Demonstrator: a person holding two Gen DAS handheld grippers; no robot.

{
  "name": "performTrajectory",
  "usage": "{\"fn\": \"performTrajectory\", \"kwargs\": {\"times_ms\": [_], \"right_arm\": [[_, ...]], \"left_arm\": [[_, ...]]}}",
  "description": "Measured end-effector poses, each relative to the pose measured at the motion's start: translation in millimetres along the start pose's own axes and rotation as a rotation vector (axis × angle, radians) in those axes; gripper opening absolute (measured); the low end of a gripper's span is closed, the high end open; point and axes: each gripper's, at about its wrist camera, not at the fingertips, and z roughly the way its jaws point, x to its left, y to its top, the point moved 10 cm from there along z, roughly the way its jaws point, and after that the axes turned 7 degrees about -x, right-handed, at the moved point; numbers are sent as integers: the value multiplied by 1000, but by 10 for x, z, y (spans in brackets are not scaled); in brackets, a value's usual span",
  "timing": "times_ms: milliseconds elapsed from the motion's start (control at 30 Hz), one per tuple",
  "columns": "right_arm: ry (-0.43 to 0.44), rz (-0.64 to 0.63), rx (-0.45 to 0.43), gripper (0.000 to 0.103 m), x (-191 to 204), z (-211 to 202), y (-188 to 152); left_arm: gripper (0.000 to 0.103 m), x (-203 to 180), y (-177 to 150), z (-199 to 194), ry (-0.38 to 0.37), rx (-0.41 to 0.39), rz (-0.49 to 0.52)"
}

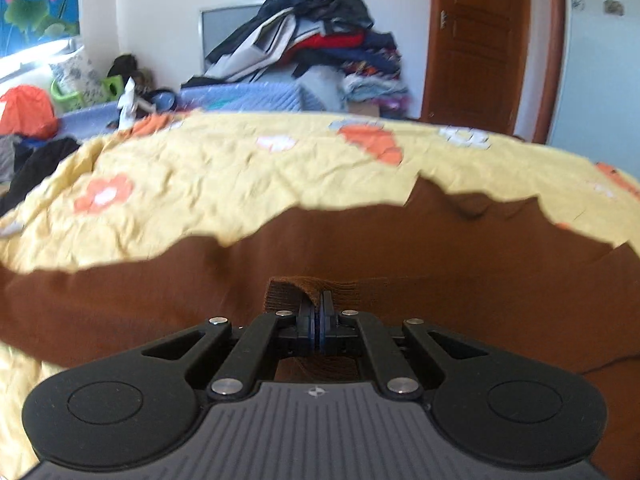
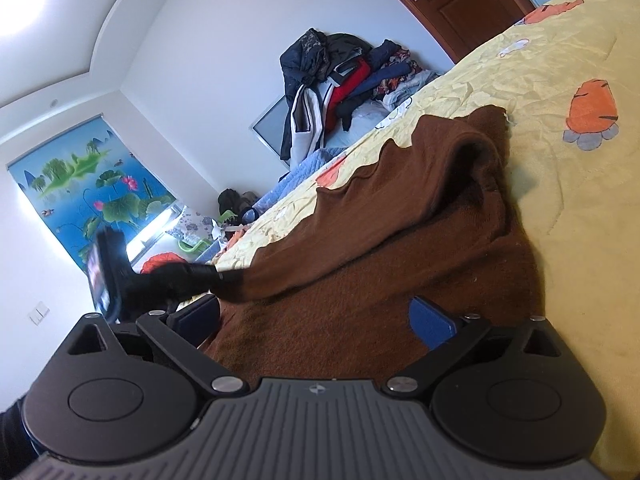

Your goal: Fold small clothes

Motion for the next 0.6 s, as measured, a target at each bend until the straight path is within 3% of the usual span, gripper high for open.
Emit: {"fn": "performTrajectory", "kwargs": {"times_ms": [200,433,600], "right_arm": [[0,-6,5,102,-15,18,1],[2,-9,8,103,-25,26,-5],[2,-9,7,103,-24,24,-5]], "left_arm": [[1,287,78,-52,41,-34,-50],[1,456,125,-41,79,-20,31],[1,621,53,-12,105,2,14]]}}
